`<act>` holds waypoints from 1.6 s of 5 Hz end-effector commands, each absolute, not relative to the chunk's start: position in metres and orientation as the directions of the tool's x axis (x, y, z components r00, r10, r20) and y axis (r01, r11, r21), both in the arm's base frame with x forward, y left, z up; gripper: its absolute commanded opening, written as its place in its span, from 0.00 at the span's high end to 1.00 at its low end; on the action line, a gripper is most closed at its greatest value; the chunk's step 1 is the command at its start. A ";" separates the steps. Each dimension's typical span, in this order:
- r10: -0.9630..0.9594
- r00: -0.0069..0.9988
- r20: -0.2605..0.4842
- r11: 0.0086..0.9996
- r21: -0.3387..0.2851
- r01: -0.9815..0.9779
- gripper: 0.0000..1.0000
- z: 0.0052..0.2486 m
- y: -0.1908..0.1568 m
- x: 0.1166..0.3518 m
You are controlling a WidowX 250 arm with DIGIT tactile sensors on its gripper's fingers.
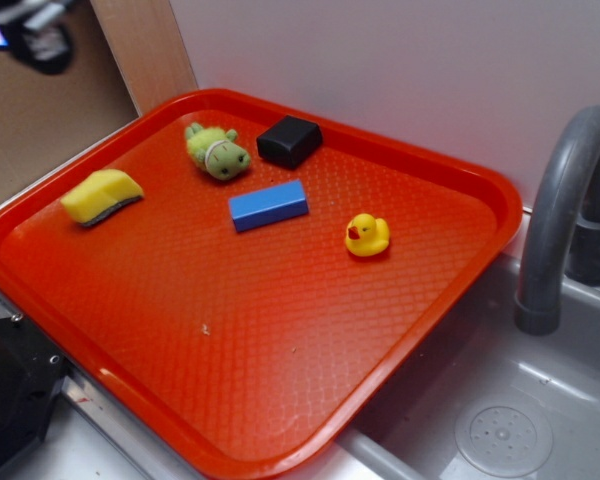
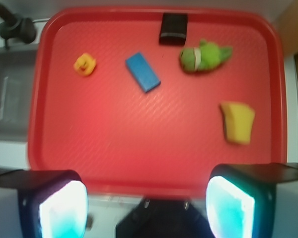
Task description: Grab the blue block.
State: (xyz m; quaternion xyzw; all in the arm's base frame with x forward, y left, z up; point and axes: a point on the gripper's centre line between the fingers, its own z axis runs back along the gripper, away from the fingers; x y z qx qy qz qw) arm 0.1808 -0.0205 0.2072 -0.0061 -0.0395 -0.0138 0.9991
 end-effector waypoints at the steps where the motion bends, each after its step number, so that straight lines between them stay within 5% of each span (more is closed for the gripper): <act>1: -0.269 0.953 0.140 0.963 0.040 0.266 0.00 0.176 -0.022 0.244; 2: -0.362 0.923 0.129 0.932 0.088 0.353 0.00 0.155 -0.028 0.247; 4: -0.356 0.934 0.027 0.932 0.087 0.353 0.00 0.076 -0.011 0.270; 5: -0.371 0.929 0.009 0.925 0.087 0.369 0.00 0.058 -0.013 0.280; 6: -0.426 0.905 0.005 0.905 0.028 0.425 0.00 0.043 -0.015 0.286; 7: -0.488 0.869 0.079 0.860 -0.125 0.494 0.00 0.044 -0.033 0.275; 8: -0.472 0.873 0.123 0.861 -0.151 0.486 0.00 0.062 -0.047 0.265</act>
